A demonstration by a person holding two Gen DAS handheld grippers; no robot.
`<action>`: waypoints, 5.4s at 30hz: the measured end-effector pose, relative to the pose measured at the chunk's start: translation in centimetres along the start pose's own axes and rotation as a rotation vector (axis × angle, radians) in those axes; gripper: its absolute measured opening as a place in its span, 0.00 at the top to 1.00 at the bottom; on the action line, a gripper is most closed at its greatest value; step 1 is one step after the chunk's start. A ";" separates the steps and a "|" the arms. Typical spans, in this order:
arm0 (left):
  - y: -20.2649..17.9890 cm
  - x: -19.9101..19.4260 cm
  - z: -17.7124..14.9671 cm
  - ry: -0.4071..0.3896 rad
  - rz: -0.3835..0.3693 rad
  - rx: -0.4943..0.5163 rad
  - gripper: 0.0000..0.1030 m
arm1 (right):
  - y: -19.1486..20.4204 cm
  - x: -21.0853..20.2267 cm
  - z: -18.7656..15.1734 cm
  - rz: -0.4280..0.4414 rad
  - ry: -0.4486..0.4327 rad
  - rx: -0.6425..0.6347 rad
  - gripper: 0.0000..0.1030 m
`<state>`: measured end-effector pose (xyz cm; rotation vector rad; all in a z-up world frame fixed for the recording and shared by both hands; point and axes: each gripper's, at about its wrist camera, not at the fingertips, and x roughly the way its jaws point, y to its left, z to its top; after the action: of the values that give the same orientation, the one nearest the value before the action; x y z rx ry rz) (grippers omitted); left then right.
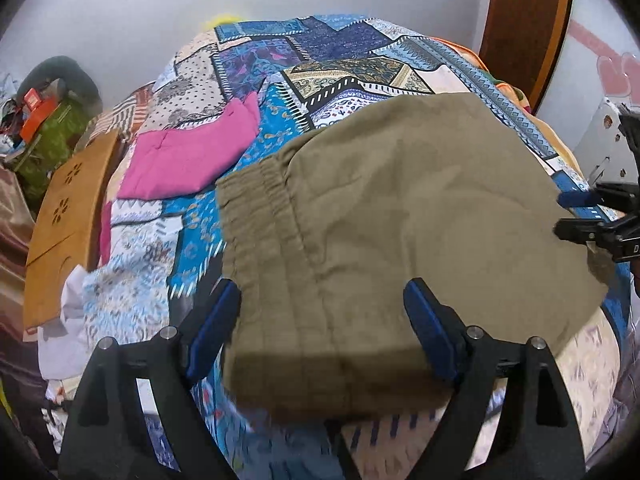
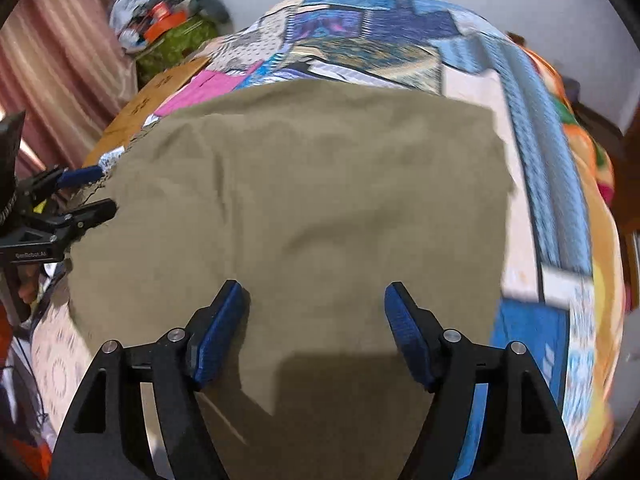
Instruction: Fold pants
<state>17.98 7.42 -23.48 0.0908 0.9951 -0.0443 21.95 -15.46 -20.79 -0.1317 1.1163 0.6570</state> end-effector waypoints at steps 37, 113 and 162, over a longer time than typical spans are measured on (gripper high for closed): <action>1.7 -3.1 -5.4 0.082 -0.333 -0.372 0.15 | 6.9 -2.7 0.2 -0.017 -0.207 -0.060 0.29; -15.0 -6.4 6.4 -0.122 -0.288 0.088 0.78 | -0.2 -7.7 -7.8 -0.046 -0.253 0.219 0.25; 0.6 11.3 10.8 0.086 0.114 0.089 0.09 | -3.4 -2.5 -3.3 -0.119 -0.227 0.247 0.25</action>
<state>33.19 7.01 -27.04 0.2320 1.0728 0.0197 20.53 -20.62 -20.82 0.0857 0.9535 0.4125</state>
